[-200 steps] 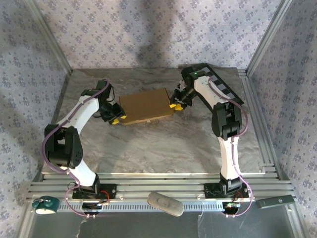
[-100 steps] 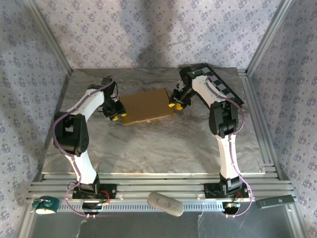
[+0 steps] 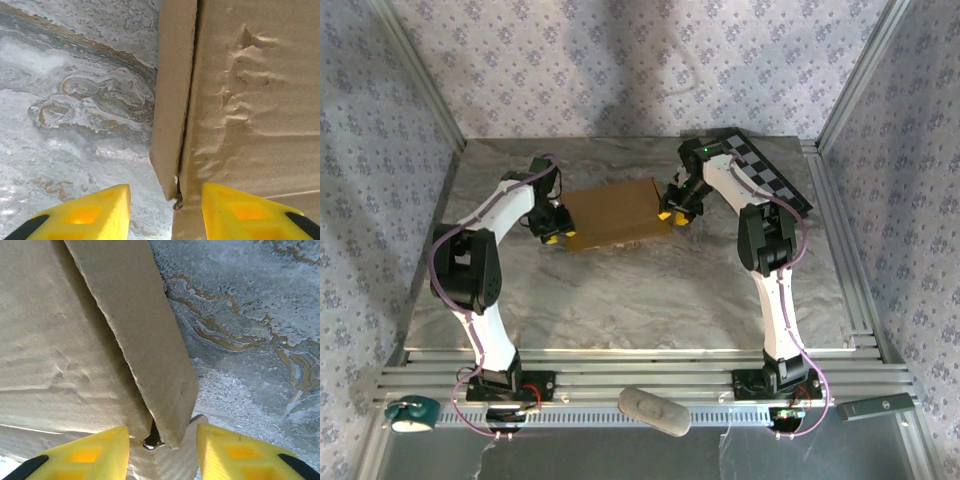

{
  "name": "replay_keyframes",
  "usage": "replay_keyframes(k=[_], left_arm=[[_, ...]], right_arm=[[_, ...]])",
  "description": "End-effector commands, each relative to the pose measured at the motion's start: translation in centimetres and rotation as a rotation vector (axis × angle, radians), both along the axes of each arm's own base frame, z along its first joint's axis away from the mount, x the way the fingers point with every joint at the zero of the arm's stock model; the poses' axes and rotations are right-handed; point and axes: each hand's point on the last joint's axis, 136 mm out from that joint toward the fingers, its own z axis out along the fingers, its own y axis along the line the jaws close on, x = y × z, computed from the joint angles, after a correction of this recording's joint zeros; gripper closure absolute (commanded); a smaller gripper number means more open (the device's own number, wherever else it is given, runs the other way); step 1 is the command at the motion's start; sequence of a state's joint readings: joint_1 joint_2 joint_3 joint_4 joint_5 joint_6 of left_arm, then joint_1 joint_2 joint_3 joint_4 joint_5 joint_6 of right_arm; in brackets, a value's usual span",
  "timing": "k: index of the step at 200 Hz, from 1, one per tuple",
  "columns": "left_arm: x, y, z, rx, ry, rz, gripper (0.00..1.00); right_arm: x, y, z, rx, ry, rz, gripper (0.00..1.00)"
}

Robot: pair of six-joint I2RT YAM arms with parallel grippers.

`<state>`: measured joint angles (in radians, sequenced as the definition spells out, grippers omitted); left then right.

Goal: Fold the paper box

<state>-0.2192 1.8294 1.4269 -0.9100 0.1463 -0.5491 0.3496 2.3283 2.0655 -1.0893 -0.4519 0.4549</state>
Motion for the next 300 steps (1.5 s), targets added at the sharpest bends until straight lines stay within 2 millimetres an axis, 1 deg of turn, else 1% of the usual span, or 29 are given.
replay_keyframes(k=[1, 41, 71, 89, 104, 128, 145, 158, 187, 207, 226, 240, 244, 271, 300], left_arm=[[-0.1, -0.8, 4.2, -0.046, -0.068, 0.015, 0.57], [-2.6, -0.9, 5.4, -0.093, -0.069, 0.037, 0.58], [-5.7, -0.3, 5.4, -0.038, -0.046, 0.006, 0.57], [-7.1, -0.7, 5.2, -0.057, -0.067, 0.003, 0.56], [-7.8, -0.9, 5.0, -0.074, -0.092, 0.003, 0.56], [-8.1, -1.6, 4.5, -0.101, -0.118, -0.033, 0.57], [-8.5, -1.8, 3.9, -0.040, -0.136, -0.102, 0.55], [-8.9, -1.9, 3.0, -0.008, -0.139, -0.135, 0.53], [-8.5, -2.3, 1.5, 0.048, -0.184, -0.170, 0.49], [-7.5, -2.4, 0.7, 0.106, -0.213, -0.184, 0.48], [-6.6, -1.9, 0.0, 0.184, -0.225, -0.185, 0.47], [-6.4, -1.9, -0.5, 0.204, -0.222, -0.185, 0.46], [-5.7, -2.2, -0.3, 0.202, -0.248, -0.180, 0.46], [-4.3, -2.3, -0.4, 0.250, -0.277, -0.174, 0.47], [-3.3, -2.0, -0.8, 0.309, -0.275, -0.177, 0.53]], right_arm=[[-0.1, 0.0, 2.6, 0.005, -0.036, 0.010, 0.56], [-0.4, -0.2, 3.7, 0.017, -0.045, 0.006, 0.50], [-0.7, -0.2, 4.3, 0.028, -0.046, 0.003, 0.46], [-0.8, -0.1, 4.7, 0.035, -0.051, -0.004, 0.45], [-1.2, -0.1, 5.2, 0.021, -0.064, 0.000, 0.45], [-2.0, 0.2, 6.6, 0.016, -0.149, 0.003, 0.44], [-3.0, 0.2, 6.7, 0.029, -0.151, -0.022, 0.43], [-3.7, 0.3, 6.3, 0.058, -0.128, -0.051, 0.42], [-3.5, 0.4, 5.9, 0.104, -0.127, -0.106, 0.40], [-3.3, 0.7, 5.3, 0.122, -0.091, -0.132, 0.40], [-3.0, 0.7, 4.9, 0.114, -0.073, -0.137, 0.40], [-2.8, 0.7, 4.7, 0.113, -0.060, -0.140, 0.40], [-2.7, 0.8, 4.7, 0.115, -0.060, -0.141, 0.40], [-2.6, 0.9, 4.6, 0.115, -0.054, -0.139, 0.41], [-2.4, 0.8, 4.9, 0.116, -0.059, -0.138, 0.41]])
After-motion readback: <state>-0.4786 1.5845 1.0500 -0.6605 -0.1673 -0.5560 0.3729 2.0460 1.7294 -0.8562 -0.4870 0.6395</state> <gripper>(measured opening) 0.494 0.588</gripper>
